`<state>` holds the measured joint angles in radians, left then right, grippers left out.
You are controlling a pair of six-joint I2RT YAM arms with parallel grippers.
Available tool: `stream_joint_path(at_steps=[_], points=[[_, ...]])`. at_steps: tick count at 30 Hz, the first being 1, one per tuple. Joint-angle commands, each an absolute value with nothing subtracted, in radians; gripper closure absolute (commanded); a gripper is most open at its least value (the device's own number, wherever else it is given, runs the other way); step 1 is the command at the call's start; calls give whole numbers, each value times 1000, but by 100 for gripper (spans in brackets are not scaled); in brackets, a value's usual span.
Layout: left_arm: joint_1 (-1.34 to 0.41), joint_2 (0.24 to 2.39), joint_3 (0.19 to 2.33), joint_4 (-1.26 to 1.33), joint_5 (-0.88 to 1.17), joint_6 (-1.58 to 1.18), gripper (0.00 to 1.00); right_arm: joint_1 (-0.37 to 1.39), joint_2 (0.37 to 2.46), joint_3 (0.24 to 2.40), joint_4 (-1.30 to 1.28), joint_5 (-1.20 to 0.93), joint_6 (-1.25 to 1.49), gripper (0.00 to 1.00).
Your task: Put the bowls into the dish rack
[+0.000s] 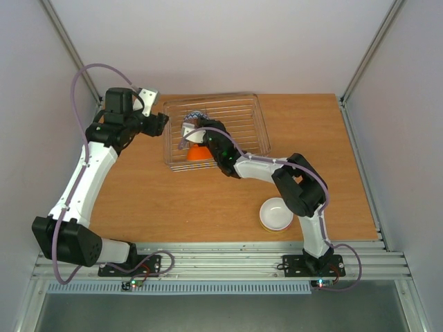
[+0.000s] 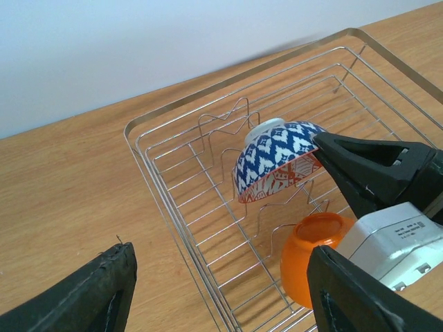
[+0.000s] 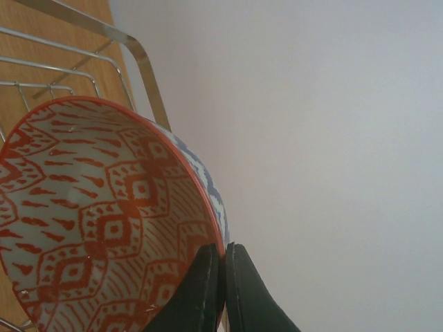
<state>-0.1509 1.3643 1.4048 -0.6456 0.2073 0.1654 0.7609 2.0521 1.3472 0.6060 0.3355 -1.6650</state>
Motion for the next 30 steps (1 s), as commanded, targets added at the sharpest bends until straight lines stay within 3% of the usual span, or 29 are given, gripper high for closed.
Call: stream_joint_path(at_steps=[1,16,21,25,30], points=[[-146,1369,1395,-599,222,160,31,771,2065,1330,689,324,-1684,99],[-146,1375,1396,-599,226,158,31,773,2060,1189,779,322,-1751,96],[-146,1370,1399,-601,221,158,31,778,2083,1187,816,340,-1772,85],[-146,1371,1398,-601,219,159,31,782,2061,1186,771,349,-1719,58],[-146,1370,1398,-601,218,158,31,788,2041,1164,815,346,-1691,42]])
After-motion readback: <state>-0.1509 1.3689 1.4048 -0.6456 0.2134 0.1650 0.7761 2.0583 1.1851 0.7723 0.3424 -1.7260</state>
